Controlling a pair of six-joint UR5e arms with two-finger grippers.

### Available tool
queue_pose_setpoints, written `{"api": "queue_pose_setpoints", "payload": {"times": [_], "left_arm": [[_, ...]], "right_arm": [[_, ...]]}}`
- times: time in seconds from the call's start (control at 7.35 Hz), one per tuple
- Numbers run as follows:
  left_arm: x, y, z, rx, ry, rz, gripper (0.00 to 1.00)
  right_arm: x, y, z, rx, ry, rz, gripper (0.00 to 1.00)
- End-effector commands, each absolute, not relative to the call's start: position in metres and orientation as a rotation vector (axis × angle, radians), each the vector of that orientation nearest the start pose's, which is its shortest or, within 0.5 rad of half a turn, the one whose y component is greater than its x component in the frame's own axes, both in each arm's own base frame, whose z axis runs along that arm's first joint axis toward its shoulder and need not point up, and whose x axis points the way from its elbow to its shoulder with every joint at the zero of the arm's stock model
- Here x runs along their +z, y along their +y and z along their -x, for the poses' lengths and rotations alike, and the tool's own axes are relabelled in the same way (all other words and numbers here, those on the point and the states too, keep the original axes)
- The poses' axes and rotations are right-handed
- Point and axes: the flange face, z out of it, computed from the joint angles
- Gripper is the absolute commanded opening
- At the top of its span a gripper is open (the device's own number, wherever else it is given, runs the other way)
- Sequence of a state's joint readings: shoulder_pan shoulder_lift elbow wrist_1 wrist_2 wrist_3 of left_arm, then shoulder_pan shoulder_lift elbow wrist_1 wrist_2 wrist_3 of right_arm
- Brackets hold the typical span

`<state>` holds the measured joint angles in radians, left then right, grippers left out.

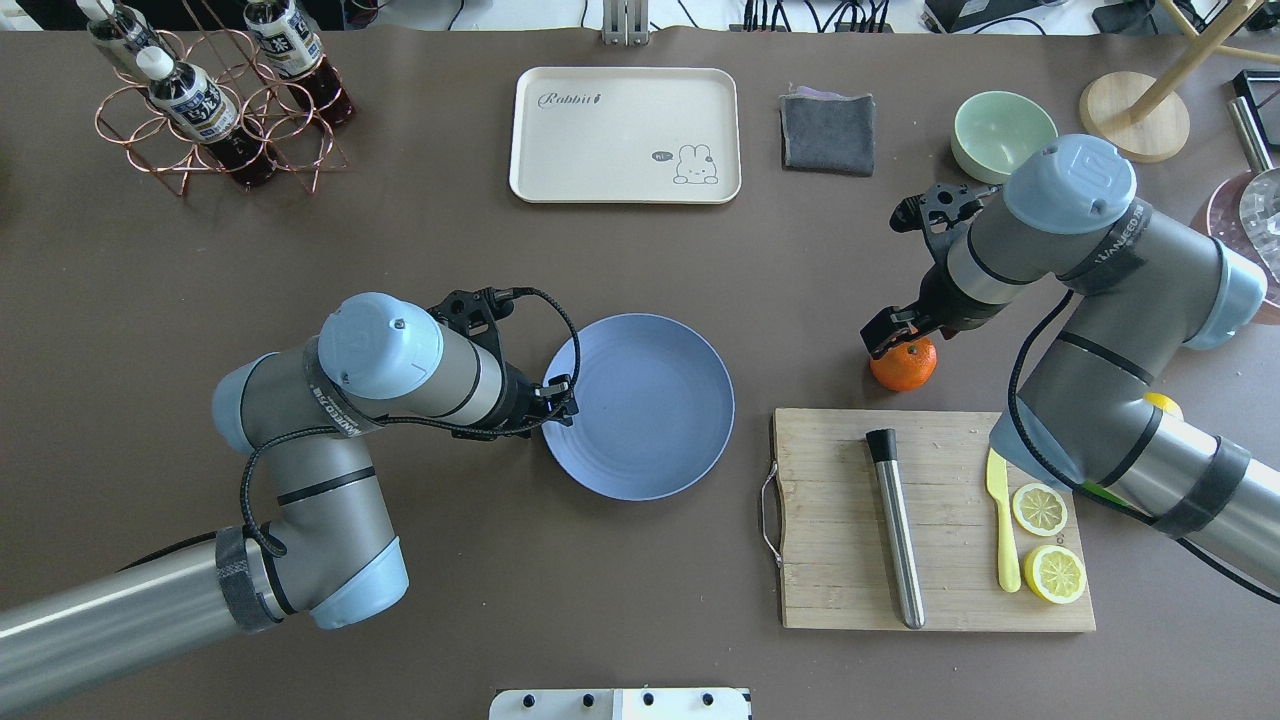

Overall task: Pick orange to plate
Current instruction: 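Hold the blue plate with the left gripper while the right gripper grasps the orange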

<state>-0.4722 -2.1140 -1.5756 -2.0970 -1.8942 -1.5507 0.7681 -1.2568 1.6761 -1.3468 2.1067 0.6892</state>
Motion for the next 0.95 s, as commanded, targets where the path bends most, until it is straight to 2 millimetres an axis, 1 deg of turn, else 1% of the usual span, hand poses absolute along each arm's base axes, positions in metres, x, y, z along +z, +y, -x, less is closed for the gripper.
{"api": "queue_pose_setpoints", "payload": {"times": [0.0,0.14,0.27,0.41,0.54,0.68,0.82], "left_arm": [[0.278,-0.401,-0.565,-0.235,1.105,0.013,0.97],[0.278,-0.4,-0.564,-0.236,1.107,0.013,0.96],[0.278,-0.401,-0.565,-0.235,1.105,0.013,0.96],[0.28,-0.401,-0.565,-0.235,1.102,0.014,0.96],[0.282,-0.401,-0.565,-0.236,1.099,0.015,0.96],[0.283,-0.402,-0.564,-0.239,1.097,0.01,0.96],[0.279,-0.409,-0.551,-0.249,1.113,-0.007,0.96]], "right_arm": [[0.427,-0.49,0.398,-0.28,-0.786,-0.095,1.0],[0.428,-0.49,0.398,-0.278,-0.785,-0.093,0.92],[0.426,-0.49,0.398,-0.275,-0.788,-0.095,0.3],[0.422,-0.491,0.4,-0.279,-0.794,-0.096,0.0],[0.41,-0.493,0.403,-0.283,-0.806,-0.098,0.0],[0.368,-0.505,0.415,-0.265,-0.82,-0.102,0.0],[0.304,-0.513,0.435,-0.207,-0.839,-0.082,0.0]]}}
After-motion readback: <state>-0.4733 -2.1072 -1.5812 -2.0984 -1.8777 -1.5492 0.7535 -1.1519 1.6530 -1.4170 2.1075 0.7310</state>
